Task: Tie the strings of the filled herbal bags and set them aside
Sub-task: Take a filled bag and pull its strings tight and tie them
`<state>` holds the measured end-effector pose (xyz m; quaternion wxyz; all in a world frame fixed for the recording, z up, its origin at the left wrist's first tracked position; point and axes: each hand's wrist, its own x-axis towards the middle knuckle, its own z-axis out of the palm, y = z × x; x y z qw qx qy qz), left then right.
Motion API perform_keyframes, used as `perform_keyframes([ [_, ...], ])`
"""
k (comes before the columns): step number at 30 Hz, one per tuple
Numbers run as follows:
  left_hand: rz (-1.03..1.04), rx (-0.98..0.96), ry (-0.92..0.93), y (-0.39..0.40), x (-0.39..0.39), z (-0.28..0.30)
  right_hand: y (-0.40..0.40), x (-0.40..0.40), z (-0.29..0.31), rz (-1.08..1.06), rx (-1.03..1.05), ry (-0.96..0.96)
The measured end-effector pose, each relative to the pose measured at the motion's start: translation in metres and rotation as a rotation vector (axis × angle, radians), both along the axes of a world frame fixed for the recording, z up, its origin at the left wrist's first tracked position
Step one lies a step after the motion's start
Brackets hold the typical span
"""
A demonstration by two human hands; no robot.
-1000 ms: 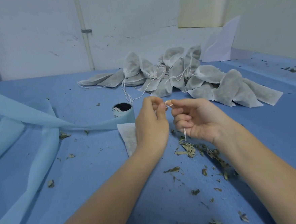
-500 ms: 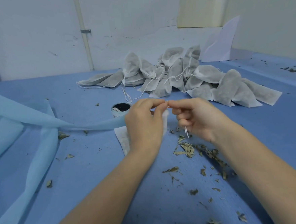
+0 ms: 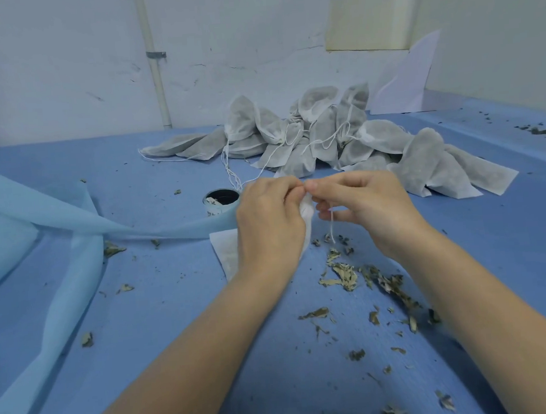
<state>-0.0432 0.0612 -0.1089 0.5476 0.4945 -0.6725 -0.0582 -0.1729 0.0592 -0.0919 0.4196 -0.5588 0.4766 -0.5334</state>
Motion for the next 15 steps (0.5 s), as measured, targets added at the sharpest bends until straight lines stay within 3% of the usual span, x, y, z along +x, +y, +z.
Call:
perform_keyframes([
  [8, -0.096, 0.343, 0.260, -0.002, 0.001, 0.009, -0.002, 0.022, -0.009, 0.051, -0.034, -0.133],
  [15, 0.067, 0.198, 0.155, -0.008, 0.005, 0.008, -0.006, 0.025, -0.019, -0.099, -0.077, 0.037],
])
